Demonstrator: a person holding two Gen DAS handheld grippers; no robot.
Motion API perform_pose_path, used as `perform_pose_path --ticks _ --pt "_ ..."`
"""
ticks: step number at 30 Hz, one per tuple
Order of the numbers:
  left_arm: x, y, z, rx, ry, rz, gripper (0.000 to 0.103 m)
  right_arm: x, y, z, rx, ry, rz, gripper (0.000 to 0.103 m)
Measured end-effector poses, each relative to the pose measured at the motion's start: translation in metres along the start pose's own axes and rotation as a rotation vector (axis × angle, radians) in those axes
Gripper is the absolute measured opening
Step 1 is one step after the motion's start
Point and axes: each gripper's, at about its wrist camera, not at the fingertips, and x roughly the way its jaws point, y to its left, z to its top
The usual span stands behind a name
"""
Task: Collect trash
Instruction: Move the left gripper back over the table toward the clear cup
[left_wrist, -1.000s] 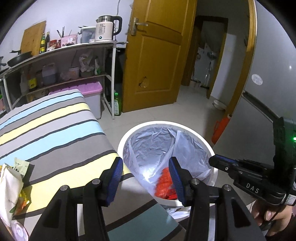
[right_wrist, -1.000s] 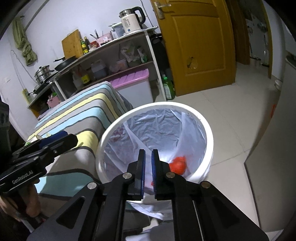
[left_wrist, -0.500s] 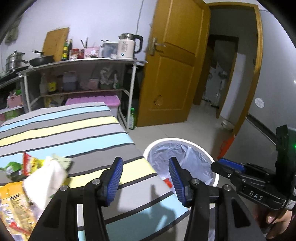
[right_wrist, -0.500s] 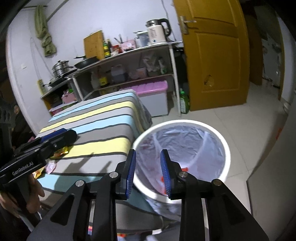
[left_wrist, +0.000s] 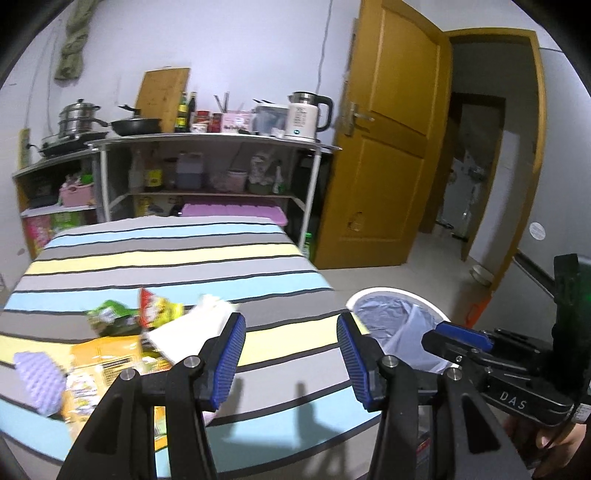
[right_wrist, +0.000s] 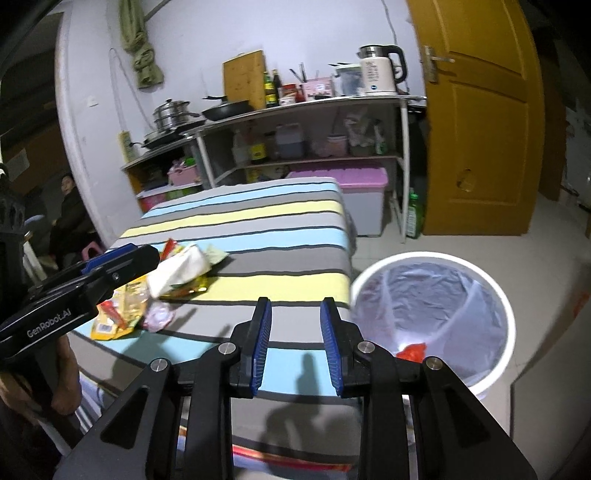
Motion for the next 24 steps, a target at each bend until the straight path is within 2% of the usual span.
perform_pose_path --ticks 4,5,6,7,15,19,24 --pt "-0.015 0.013 -0.007 -0.001 -0.013 0.046 0.051 0.001 0.015 -0.002 -0.019 0.002 0.031 0.031" --pt "-0.018 0.015 -0.008 0.001 -0.016 0.053 0.051 0.001 0.019 -0.002 -0.028 0.003 0.04 0.035" --pt "-0.021 0.017 -0.009 0.0 -0.02 0.06 0.051 0.001 0.024 -0.002 -0.037 0.005 0.049 0.046" --pt "-0.026 0.022 -0.012 -0.005 -0.026 0.07 0.051 0.002 0.029 -0.002 -0.044 0.004 0.058 0.049" --pt "-0.047 0.055 -0.025 -0.032 -0.028 0.147 0.051 0.006 0.056 -0.005 -0.092 0.012 0.113 0.049" --pt "-0.053 0.073 -0.035 -0.045 -0.016 0.178 0.062 0.012 0.064 -0.007 -0.105 0.027 0.13 0.049" --pt "-0.051 0.084 -0.045 -0.055 0.012 0.187 0.062 0.021 0.072 -0.011 -0.115 0.05 0.145 0.049"
